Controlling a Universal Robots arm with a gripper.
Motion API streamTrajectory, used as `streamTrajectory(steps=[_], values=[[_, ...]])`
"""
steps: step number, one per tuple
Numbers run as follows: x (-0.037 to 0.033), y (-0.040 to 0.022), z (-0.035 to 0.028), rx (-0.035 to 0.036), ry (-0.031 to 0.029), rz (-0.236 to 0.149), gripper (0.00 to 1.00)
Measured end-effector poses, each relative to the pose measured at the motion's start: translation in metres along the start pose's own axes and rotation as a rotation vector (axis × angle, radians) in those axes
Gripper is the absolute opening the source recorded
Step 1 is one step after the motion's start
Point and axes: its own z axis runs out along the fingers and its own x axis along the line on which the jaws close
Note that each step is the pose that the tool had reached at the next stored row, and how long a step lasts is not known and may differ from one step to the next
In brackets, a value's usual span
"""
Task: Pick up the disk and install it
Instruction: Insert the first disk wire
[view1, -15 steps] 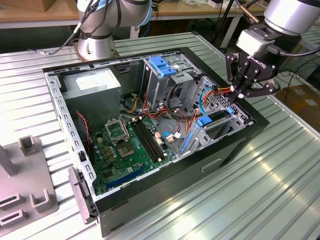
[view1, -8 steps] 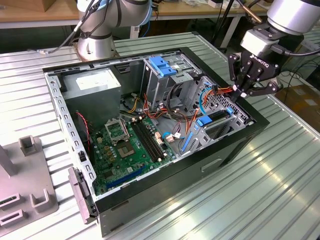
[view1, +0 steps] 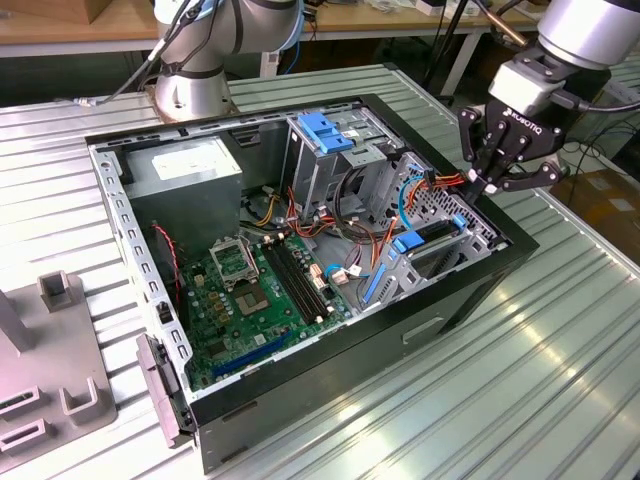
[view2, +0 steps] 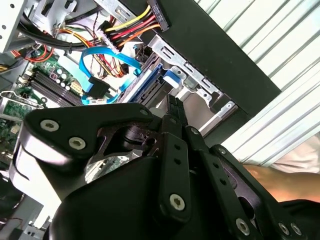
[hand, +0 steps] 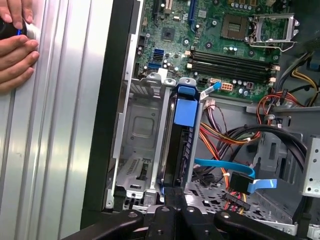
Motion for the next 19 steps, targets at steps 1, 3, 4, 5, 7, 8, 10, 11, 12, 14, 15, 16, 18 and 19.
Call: streamTrajectory(steps=[1, 3, 4, 5, 7, 8, 10, 11, 12, 14, 15, 16, 18, 19], values=[[0.0, -0.0003, 0.0, 0.0, 0.0, -0.014, 0.1], [0.0001, -0.0005, 0.0, 0.0, 0.0, -0.028, 0.1], [0.0001, -0.0006, 0.0, 0.0, 0.0, -0.035, 0.1], [0.0001, -0.0006, 0.0, -0.0001, -0.0001, -0.042, 0.1], [0.0001, -0.0007, 0.0, -0.0001, -0.0001, -0.055, 0.1], [0.0001, -0.0007, 0.0, -0.0001, -0.0001, -0.062, 0.1], [0.0001, -0.0007, 0.0, -0.0001, -0.0001, -0.066, 0.1], [0.0002, -0.0007, 0.0, -0.0002, 0.0003, -0.069, 0.1], [0.0002, -0.0007, 0.0, -0.0002, 0.0004, -0.07, 0.1], [0.0002, -0.0014, 0.0, -0.0002, 0.0003, -0.077, 0.1], [0.0003, -0.0021, 0.0, -0.0002, 0.0004, -0.08, 0.1], [0.0005, -0.0032, 0.0001, -0.0002, 0.0004, -0.086, 0.1], [0.0007, -0.0043, 0.0001, -0.0003, 0.0005, -0.097, 0.1], [0.0008, -0.005, 0.0002, -0.0003, 0.0005, -0.105, 0.1]])
